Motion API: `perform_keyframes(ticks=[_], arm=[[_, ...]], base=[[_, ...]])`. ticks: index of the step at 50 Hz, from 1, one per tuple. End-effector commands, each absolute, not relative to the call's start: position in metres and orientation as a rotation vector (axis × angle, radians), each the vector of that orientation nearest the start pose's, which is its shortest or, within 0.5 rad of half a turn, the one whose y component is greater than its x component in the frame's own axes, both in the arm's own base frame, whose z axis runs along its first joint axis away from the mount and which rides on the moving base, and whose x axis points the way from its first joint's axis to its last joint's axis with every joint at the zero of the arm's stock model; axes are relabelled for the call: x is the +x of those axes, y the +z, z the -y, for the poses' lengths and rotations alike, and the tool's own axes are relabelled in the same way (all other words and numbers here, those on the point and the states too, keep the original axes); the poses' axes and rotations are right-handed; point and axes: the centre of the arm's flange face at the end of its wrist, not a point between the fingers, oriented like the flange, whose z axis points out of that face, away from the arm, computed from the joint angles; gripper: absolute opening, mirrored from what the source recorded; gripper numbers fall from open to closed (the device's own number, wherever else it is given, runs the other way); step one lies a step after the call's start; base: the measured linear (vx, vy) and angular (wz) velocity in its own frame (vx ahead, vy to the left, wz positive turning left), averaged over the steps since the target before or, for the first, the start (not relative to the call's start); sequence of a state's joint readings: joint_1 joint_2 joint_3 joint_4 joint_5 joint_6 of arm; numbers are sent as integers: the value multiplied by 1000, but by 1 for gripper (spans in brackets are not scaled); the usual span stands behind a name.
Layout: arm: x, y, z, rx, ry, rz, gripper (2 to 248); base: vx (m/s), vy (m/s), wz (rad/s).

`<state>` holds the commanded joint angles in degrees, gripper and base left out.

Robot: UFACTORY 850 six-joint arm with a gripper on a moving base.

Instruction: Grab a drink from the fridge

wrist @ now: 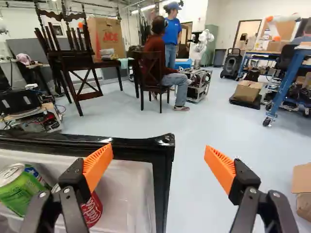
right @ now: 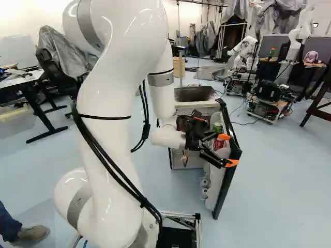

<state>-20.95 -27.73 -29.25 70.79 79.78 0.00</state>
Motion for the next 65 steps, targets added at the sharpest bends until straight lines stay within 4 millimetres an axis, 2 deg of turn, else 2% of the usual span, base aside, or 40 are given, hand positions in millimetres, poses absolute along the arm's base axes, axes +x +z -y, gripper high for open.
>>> perform_keyframes(ticks=[65], arm=[[349, 264, 356, 984, 1073, 1526, 247]], base=[[0, 0, 0]])
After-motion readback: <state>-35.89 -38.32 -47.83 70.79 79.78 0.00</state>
